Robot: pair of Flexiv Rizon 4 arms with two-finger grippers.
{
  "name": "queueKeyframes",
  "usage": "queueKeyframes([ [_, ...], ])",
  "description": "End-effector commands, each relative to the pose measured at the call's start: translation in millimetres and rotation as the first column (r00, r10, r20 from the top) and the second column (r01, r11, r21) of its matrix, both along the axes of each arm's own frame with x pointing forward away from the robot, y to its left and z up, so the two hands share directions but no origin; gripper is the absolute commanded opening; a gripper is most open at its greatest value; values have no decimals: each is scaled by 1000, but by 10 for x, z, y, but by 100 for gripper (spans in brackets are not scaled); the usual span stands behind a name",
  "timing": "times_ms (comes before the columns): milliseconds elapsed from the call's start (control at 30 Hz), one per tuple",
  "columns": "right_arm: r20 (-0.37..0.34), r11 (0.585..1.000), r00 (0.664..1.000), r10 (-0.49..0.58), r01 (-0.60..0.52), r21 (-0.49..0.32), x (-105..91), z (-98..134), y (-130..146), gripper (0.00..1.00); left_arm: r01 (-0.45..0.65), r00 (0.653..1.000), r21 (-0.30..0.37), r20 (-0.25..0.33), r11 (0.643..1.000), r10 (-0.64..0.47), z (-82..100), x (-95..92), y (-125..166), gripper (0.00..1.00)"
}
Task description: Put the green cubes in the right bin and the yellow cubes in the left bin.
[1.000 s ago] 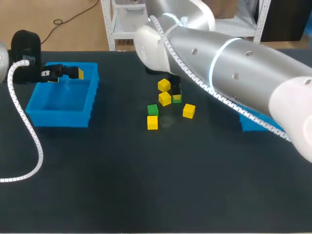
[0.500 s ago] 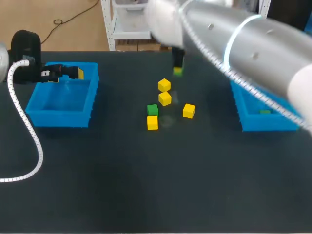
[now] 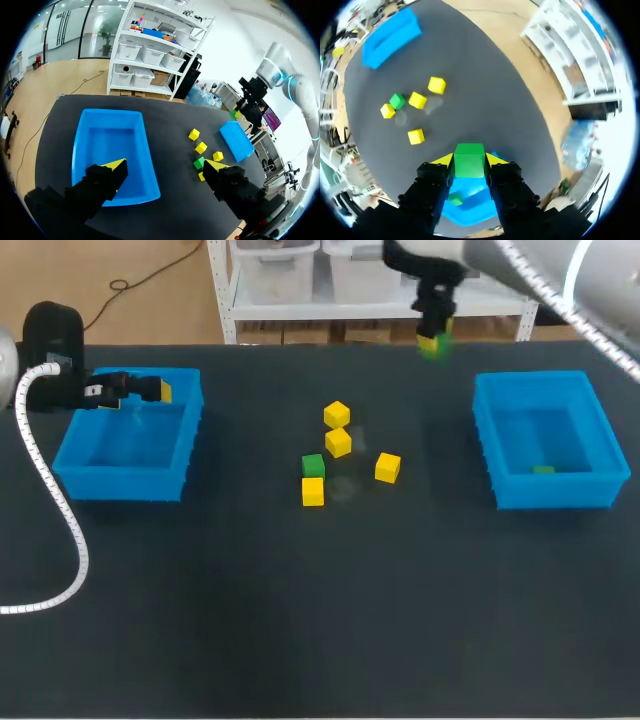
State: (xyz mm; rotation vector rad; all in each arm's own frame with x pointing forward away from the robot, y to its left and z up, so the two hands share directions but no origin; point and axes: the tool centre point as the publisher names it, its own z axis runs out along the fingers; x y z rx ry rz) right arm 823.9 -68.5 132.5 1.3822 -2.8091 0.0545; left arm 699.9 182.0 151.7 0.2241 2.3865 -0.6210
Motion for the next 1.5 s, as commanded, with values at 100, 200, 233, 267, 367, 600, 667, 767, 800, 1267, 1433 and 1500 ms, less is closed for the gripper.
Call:
queueKeyframes([
  [100, 167, 972, 976, -141, 105, 211, -492, -167, -719, 0, 6, 1000, -10, 7, 1000, -6, -18, -2, 22, 100],
  [200, 164, 962, 967, -195, 156, 225, -552, -220, -857, 0, 6, 1000, -10, 7, 1000, -6, -18, -2, 22, 100],
  [233, 163, 958, 963, -212, 172, 232, -567, -235, -892, 0, 6, 1000, -10, 7, 1000, -6, -18, -2, 22, 100],
  [267, 164, 955, 960, -226, 185, 234, -576, -251, -927, 0, 6, 1000, -10, 7, 1000, -6, -18, -2, 22, 100],
  [367, 169, 939, 946, -275, 227, 256, -597, -289, -1019, 0, 6, 1000, -10, 7, 1000, -6, -18, -2, 22, 100],
  [600, 152, 905, 907, -392, 352, 237, -687, -521, -1321, 0, 6, 1000, -10, 7, 1000, -6, -18, -2, 22, 100],
  [667, 135, 900, 903, -409, 374, 226, -714, -598, -1384, 0, 6, 1000, -10, 7, 1000, -6, -18, -2, 22, 100],
  [767, 119, 895, 898, -423, 393, 211, -736, -677, -1425, 12, 6, 1000, -10, 7, 1000, -6, -18, -2, 22, 100],
  [800, 114, 895, 899, -423, 395, 207, -736, -689, -1422, 36, 6, 1000, -10, 7, 1000, -6, -18, -2, 22, 100],
  [1267, 190, 948, 939, -287, 251, 194, -335, -266, -849, 100, 6, 1000, -10, 7, 1000, -6, -18, -2, 22, 100],
  [1433, 233, 979, 970, -70, 22, 201, -144, -43, -292, 100, 6, 1000, -10, 7, 1000, -6, -18, -2, 22, 100],
  [1500, 235, 978, 971, 41, -88, 192, -89, 15, -52, 100, 6, 1000, -10, 7, 1000, -6, -18, -2, 22, 100],
])
